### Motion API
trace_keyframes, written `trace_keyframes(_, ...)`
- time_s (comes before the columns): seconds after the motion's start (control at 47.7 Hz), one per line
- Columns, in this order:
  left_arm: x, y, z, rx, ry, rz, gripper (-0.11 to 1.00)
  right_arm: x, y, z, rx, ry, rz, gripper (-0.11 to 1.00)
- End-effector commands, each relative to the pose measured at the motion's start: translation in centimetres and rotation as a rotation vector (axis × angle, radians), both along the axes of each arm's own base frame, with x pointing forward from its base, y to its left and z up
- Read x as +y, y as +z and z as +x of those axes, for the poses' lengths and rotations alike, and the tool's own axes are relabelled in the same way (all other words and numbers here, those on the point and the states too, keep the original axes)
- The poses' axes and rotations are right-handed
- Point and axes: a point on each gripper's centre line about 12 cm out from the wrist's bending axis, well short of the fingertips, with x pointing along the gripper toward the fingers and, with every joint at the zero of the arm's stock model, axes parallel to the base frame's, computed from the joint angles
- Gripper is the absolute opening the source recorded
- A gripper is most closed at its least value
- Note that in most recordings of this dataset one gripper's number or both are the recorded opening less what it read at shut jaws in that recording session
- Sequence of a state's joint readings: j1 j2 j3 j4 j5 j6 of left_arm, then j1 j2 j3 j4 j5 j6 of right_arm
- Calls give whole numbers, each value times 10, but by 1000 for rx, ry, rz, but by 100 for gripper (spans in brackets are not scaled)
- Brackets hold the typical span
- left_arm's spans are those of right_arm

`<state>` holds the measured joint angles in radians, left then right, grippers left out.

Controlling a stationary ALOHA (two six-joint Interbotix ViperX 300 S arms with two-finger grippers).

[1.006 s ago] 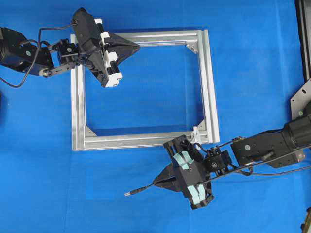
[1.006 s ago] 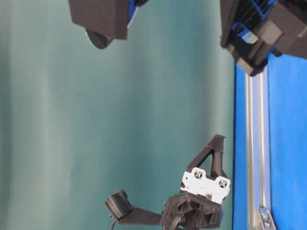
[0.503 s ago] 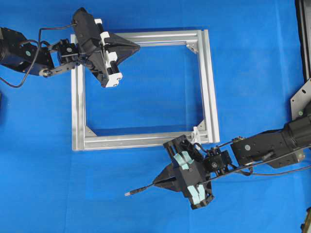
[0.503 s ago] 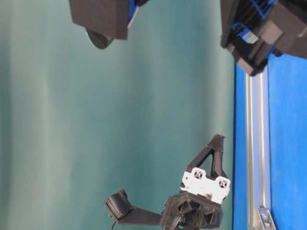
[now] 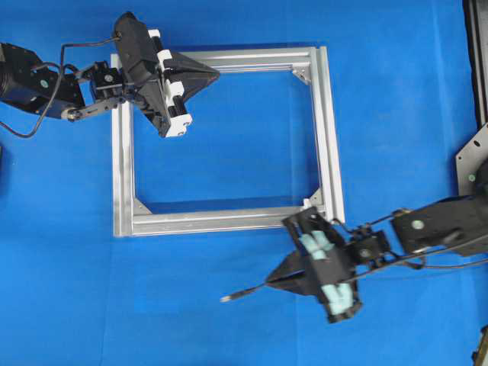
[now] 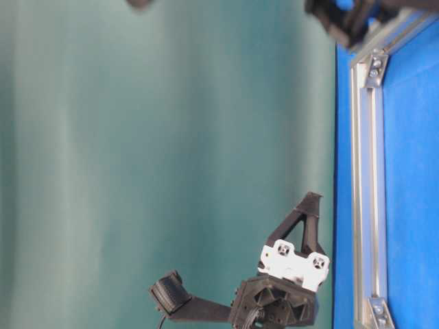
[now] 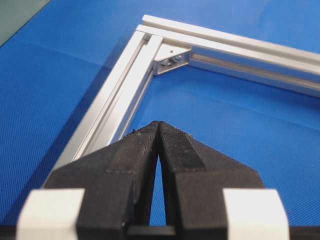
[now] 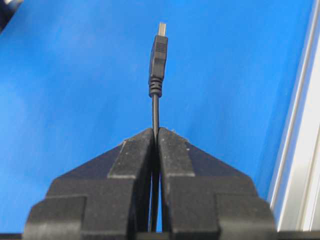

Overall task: Insert the wire through the string loop located on the right side.
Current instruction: 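Lift the cable with the right gripper and move it rightward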

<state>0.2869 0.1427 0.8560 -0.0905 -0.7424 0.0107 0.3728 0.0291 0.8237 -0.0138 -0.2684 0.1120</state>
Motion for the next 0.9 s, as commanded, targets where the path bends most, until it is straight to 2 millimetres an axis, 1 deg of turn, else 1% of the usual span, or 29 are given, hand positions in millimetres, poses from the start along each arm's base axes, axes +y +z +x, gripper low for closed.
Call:
trace_keyframes(0.0,2,15,2,-44,1,15,0,1,12,-14,-26,12,17,-4)
trace_keyframes(0.335,2,16,3,-46,1,16,0,-27,4,-78,33,-43,48,-4)
trace_keyframes(0.545,2,16,3,-45,2,15,0,-42,3,-114,55,-50,50,-4)
trace_keyframes(0.734,2,15,2,-44,1,15,0,-49,5,-134,58,-49,53,-4)
trace_keyframes(0.88,2,16,3,-46,1,16,0,-52,7,-136,49,-55,56,-4)
